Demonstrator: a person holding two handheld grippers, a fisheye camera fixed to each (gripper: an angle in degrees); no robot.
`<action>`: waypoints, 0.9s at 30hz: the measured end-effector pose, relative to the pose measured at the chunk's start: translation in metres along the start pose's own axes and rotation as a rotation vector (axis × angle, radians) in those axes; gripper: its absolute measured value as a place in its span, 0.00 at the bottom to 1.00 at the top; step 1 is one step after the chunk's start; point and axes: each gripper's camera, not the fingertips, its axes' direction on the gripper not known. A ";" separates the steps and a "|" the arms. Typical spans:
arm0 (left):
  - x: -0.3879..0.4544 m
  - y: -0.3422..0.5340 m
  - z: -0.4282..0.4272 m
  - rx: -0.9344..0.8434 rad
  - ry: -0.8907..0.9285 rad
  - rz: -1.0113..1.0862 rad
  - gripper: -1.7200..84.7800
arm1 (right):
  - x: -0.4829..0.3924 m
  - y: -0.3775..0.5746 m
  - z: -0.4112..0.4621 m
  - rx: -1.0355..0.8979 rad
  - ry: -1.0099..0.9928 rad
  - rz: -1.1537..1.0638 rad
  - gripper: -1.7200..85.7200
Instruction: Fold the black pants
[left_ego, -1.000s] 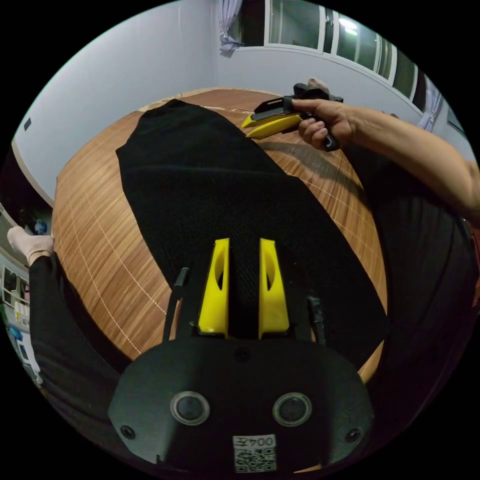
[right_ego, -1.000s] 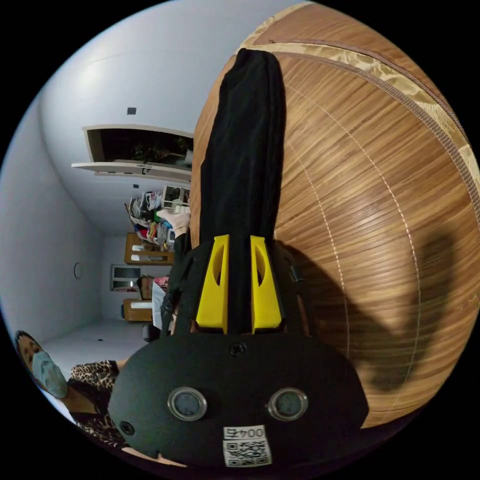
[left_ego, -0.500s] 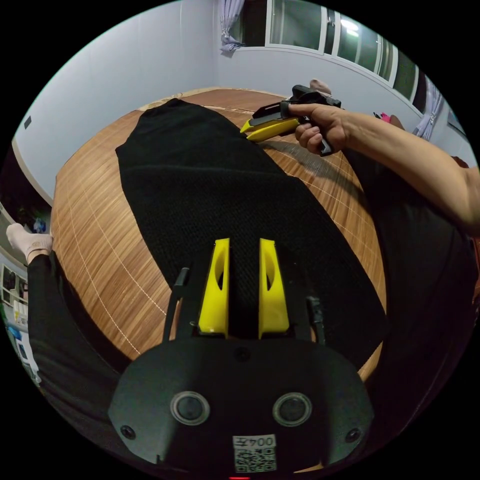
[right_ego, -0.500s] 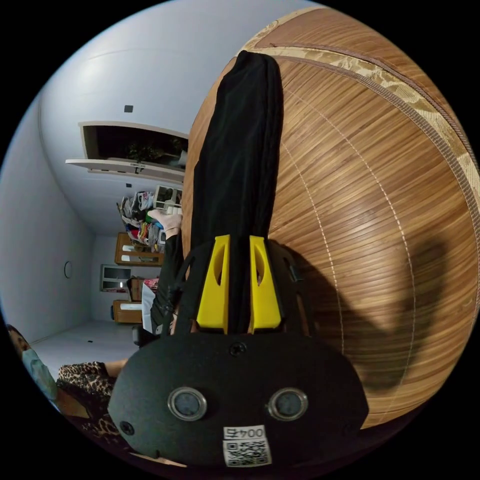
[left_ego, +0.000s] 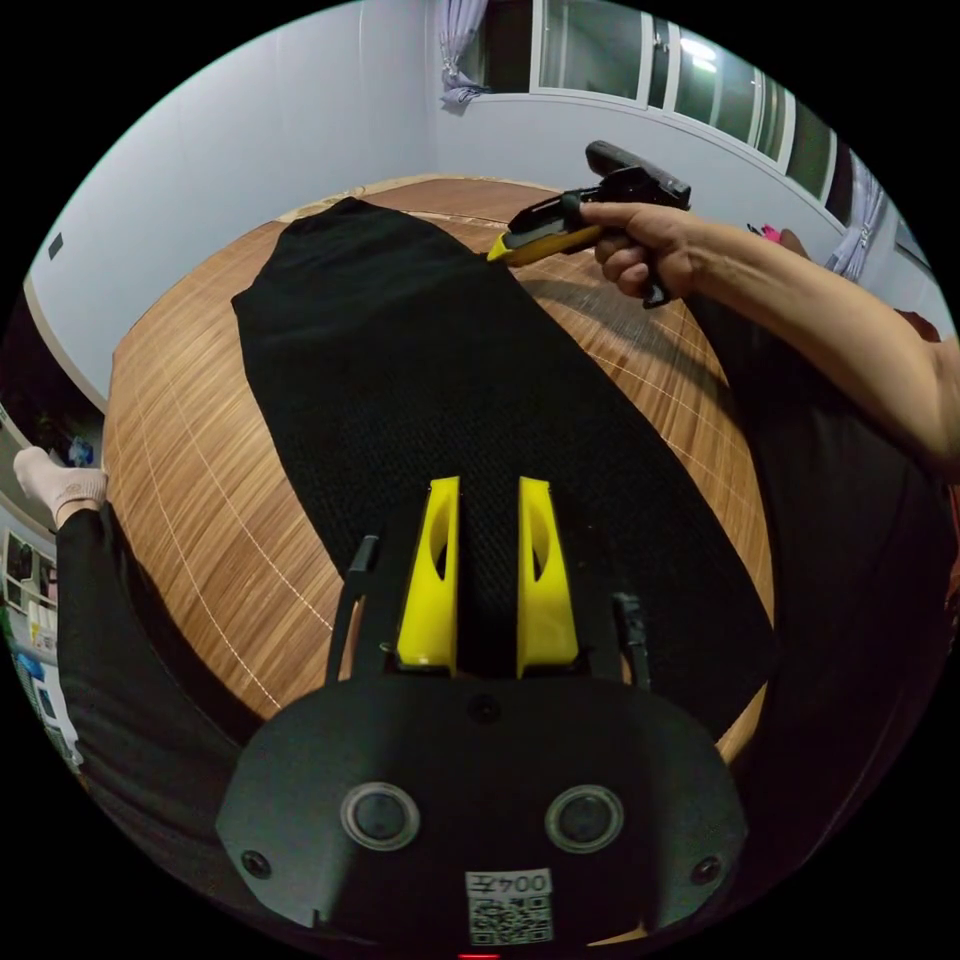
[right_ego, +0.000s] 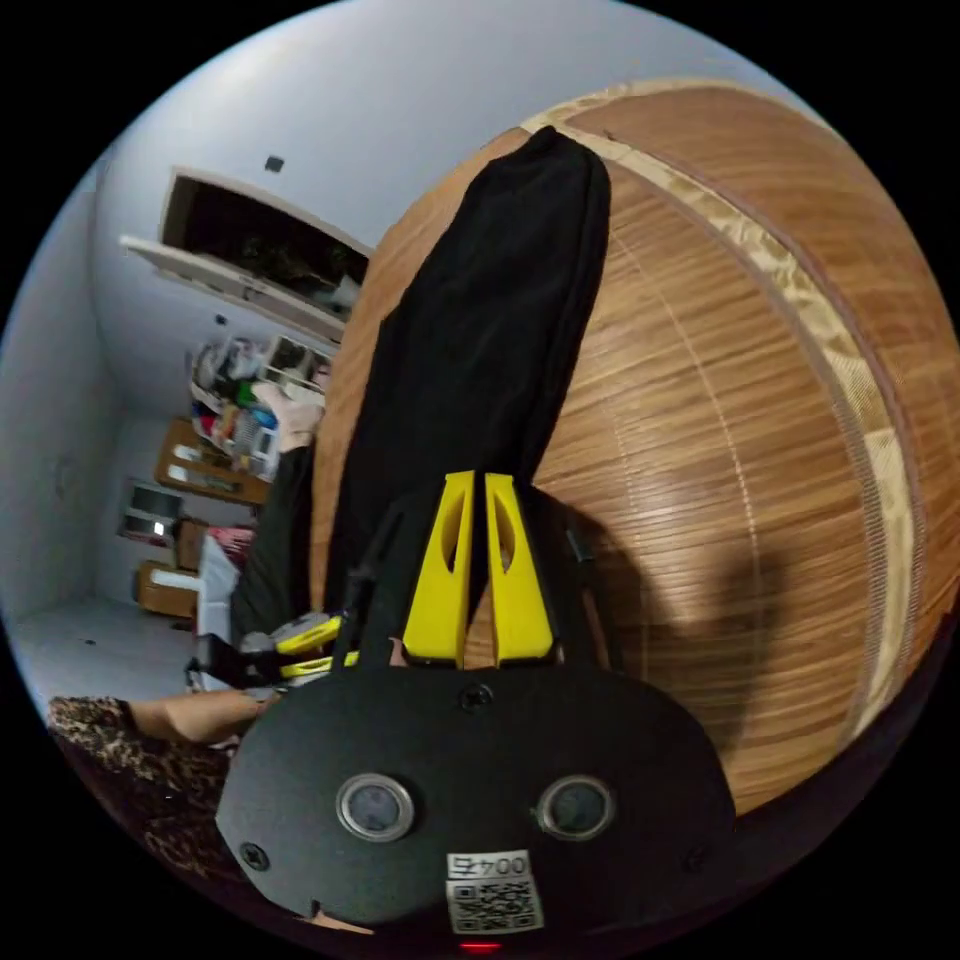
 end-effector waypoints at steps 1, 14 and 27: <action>0.000 -0.001 0.001 0.000 0.001 -0.001 0.11 | -0.003 -0.004 0.006 -0.035 0.061 -0.022 0.06; -0.002 -0.010 0.014 0.002 0.000 0.000 0.12 | 0.007 -0.023 0.020 -0.008 0.072 0.006 0.08; -0.004 -0.044 0.015 -0.025 0.048 -0.018 0.18 | -0.049 -0.022 0.065 -0.070 0.255 -0.473 0.09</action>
